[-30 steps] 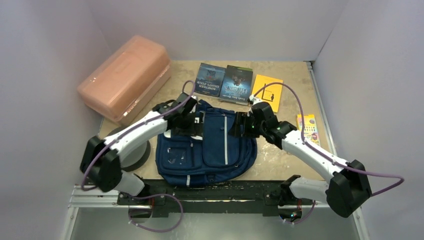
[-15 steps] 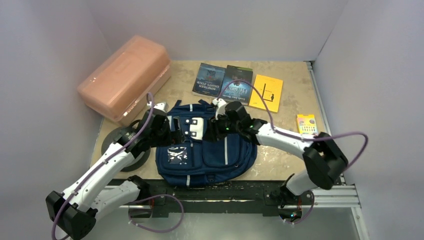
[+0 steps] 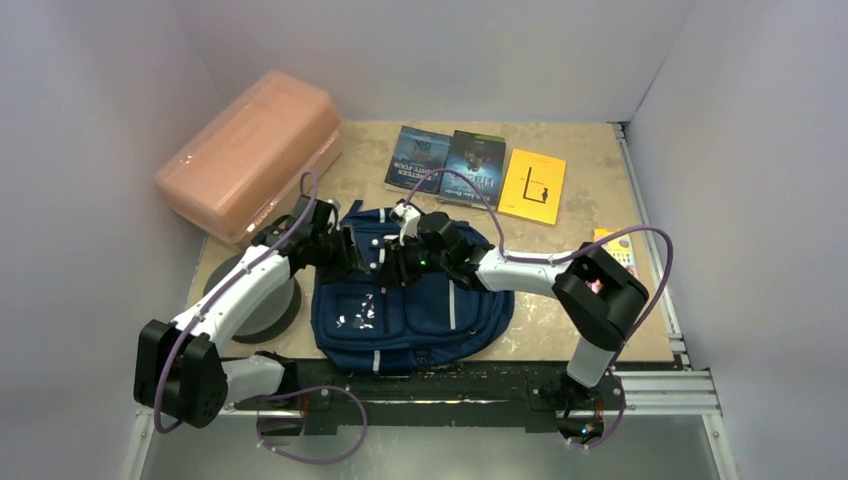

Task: Pack the student bag
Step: Unzip the student bag at the center of the board.

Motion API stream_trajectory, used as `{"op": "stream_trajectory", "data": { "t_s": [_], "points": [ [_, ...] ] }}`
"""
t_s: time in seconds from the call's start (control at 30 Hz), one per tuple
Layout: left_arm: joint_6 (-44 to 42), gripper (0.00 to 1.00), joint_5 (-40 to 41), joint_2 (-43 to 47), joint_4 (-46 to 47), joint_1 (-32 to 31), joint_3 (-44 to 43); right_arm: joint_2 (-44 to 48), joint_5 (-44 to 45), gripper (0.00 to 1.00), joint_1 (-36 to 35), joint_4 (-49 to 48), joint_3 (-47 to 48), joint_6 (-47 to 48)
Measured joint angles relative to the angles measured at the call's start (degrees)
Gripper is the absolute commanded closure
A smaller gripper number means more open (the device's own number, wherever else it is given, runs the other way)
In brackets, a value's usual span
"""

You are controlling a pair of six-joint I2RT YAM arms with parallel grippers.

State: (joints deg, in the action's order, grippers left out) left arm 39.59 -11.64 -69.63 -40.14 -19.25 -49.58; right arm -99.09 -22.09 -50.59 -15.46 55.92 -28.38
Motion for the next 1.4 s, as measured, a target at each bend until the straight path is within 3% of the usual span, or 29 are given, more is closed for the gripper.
{"op": "stream_trajectory", "data": {
  "t_s": [0.5,1.03,1.4],
  "points": [
    [0.39,0.52,-2.34,-3.67,9.64,0.11,7.10,-2.23,6.10,0.54,-0.04,0.00,-0.55,-5.64],
    [1.66,0.56,-2.67,-3.61,12.37,0.48,9.11,-7.61,-1.27,0.56,0.76,-11.89,-2.64,-14.62],
    [2.01,0.58,-3.19,-3.58,12.96,0.48,9.33,-7.72,-6.43,0.55,-1.18,-12.04,-3.50,-9.84]
  ]
}}
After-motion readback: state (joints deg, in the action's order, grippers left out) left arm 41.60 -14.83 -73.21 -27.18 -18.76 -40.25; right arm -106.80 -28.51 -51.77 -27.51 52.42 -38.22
